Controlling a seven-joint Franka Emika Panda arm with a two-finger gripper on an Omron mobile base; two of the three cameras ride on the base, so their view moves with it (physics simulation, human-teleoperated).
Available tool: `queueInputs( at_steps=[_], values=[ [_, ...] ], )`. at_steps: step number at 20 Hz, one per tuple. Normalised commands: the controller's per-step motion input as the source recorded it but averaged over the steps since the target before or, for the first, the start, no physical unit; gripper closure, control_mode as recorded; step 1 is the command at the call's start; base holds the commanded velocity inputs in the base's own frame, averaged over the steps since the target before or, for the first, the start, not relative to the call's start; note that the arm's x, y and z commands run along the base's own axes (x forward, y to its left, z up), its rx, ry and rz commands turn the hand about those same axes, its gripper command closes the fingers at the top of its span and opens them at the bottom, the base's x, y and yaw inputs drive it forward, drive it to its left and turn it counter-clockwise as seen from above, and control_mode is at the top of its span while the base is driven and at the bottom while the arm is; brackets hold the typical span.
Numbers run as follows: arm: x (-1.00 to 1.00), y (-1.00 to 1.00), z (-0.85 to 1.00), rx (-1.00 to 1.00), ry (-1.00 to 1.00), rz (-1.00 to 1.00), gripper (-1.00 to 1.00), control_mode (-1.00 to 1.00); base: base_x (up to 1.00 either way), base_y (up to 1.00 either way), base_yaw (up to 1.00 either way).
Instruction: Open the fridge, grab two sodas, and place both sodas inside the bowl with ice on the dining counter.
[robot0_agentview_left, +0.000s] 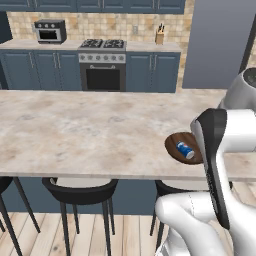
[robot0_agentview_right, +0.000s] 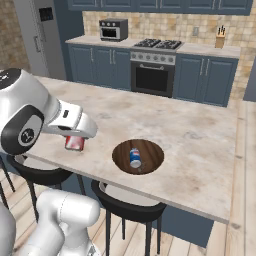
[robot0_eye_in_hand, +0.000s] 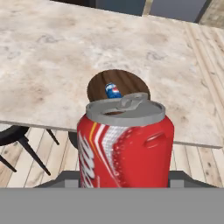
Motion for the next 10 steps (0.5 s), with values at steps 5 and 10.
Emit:
queueInputs(
  at_steps=[5,10],
  values=[
    [0.86,-0.72,-0.59,0.00,0.35,0.00,1.00,-1.00,0.00,0.00,0.00],
    [0.72,-0.47,-0.95,-0.02,0.29,0.00,1.00,-1.00,0.00,0.00,0.00]
  ],
)
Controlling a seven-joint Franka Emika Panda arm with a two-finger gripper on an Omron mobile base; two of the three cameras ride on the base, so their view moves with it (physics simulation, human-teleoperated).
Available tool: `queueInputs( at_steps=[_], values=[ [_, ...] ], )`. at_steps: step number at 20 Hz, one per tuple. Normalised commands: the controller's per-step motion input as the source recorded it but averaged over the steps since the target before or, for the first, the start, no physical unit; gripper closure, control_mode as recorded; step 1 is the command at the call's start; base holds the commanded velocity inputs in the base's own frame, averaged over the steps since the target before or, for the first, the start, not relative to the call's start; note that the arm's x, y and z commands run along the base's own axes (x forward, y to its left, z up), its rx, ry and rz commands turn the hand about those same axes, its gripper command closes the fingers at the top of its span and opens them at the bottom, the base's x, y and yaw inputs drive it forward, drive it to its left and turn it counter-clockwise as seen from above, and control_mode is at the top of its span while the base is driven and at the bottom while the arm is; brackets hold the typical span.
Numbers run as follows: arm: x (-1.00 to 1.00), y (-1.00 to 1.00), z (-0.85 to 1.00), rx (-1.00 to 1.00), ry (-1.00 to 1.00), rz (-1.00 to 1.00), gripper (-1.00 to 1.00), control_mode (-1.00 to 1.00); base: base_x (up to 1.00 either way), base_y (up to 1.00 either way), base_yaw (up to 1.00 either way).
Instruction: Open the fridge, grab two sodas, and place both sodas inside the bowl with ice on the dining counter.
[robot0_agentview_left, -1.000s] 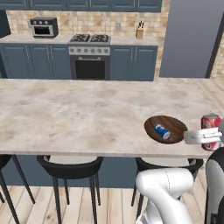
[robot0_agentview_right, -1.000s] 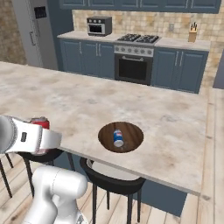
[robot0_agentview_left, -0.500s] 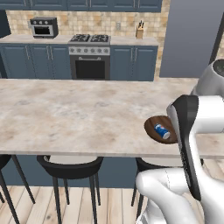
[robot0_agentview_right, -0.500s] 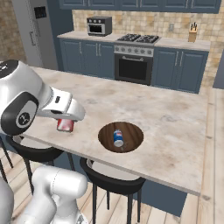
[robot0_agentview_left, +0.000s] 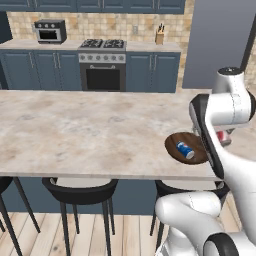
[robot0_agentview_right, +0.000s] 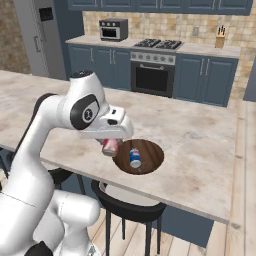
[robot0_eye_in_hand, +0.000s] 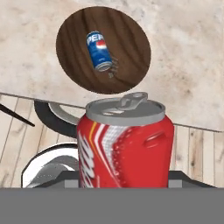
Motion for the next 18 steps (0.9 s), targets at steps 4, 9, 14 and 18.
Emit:
queueInputs(
  at_steps=[4,9,14,18],
  values=[
    [0.66,-0.10,-0.61,-0.01,0.10,0.02,1.00,-1.00,0.00,0.00,0.00],
    [0.61,-0.20,-0.40,0.00,0.10,0.07,1.00,-1.00,0.00,0.00,0.00],
    [0.46,-0.24,-0.42,0.02,0.05,0.13,1.00,-1.00,0.00,0.00,0.00],
    [0.45,-0.12,-0.31,0.01,0.07,0.11,1.00,-1.00,0.00,0.00,0.00]
  ],
)
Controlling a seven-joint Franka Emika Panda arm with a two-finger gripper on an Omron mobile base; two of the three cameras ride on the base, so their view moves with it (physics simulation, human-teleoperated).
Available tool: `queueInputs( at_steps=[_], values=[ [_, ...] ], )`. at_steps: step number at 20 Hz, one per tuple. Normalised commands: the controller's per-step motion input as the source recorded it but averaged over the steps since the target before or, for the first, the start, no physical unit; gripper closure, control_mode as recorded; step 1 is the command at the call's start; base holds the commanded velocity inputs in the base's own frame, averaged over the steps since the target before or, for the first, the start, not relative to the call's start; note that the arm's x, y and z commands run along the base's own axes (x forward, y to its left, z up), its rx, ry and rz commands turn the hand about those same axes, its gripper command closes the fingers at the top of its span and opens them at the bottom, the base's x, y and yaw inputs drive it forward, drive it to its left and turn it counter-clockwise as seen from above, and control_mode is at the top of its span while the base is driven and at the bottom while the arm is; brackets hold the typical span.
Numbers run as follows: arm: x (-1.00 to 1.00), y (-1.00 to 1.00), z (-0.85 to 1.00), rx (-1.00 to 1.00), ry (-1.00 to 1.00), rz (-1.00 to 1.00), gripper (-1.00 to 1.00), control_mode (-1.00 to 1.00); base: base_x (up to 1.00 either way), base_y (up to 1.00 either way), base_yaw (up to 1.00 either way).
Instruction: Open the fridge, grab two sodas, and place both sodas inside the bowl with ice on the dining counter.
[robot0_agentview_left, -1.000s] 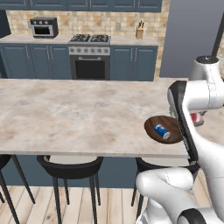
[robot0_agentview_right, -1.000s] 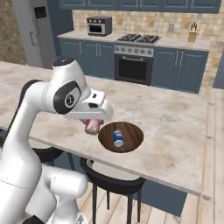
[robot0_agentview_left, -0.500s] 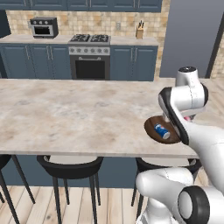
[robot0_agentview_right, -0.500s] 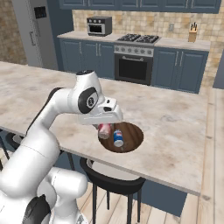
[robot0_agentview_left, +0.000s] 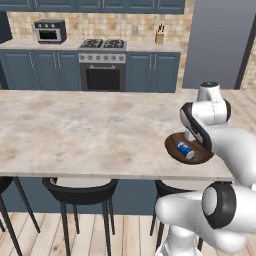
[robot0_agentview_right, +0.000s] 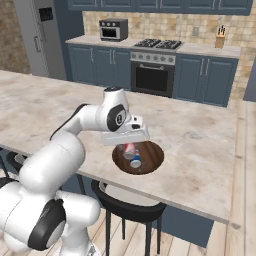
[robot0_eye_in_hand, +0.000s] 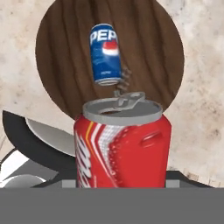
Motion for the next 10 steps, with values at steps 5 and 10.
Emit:
queueInputs(
  at_steps=[5,10],
  values=[
    [0.46,-0.10,-0.32,0.01,0.05,0.10,1.00,-1.00,0.00,0.00,0.00],
    [0.39,-0.13,-0.38,0.01,0.04,0.10,1.00,-1.00,0.00,0.00,0.00]
  ],
)
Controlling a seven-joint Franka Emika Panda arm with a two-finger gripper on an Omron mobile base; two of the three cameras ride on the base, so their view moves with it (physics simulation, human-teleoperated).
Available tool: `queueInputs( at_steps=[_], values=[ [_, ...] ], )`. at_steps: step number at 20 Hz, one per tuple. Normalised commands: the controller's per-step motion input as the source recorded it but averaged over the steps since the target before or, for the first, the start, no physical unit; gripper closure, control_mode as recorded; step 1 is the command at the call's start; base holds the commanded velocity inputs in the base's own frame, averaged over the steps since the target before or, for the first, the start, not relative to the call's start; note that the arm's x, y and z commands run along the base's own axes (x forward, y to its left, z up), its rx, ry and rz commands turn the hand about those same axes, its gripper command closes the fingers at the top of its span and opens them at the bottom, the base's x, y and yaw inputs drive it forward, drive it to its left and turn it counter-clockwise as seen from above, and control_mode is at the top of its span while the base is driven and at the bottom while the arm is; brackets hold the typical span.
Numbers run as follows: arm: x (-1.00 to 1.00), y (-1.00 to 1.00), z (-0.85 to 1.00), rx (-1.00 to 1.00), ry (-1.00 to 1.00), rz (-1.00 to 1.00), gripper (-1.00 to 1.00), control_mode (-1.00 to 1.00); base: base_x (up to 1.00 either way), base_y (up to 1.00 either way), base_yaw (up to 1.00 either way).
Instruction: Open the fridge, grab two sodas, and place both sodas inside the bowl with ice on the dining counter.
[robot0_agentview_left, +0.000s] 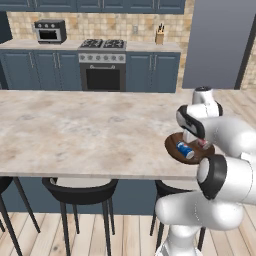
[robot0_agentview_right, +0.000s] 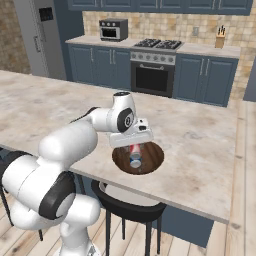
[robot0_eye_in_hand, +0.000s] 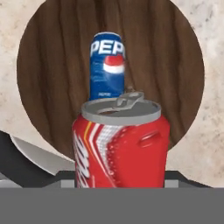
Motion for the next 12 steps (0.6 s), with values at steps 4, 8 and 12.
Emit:
queueInputs(
  at_steps=[4,8,12],
  values=[
    [0.26,-0.14,-0.38,0.01,0.01,0.09,1.00,-1.00,0.00,0.00,0.00],
    [0.16,-0.08,-0.29,0.01,0.00,0.08,1.00,-1.00,0.00,0.00,0.00],
    [0.14,-0.05,-0.29,0.00,0.00,0.06,1.00,-1.00,0.00,0.00,0.00]
  ],
)
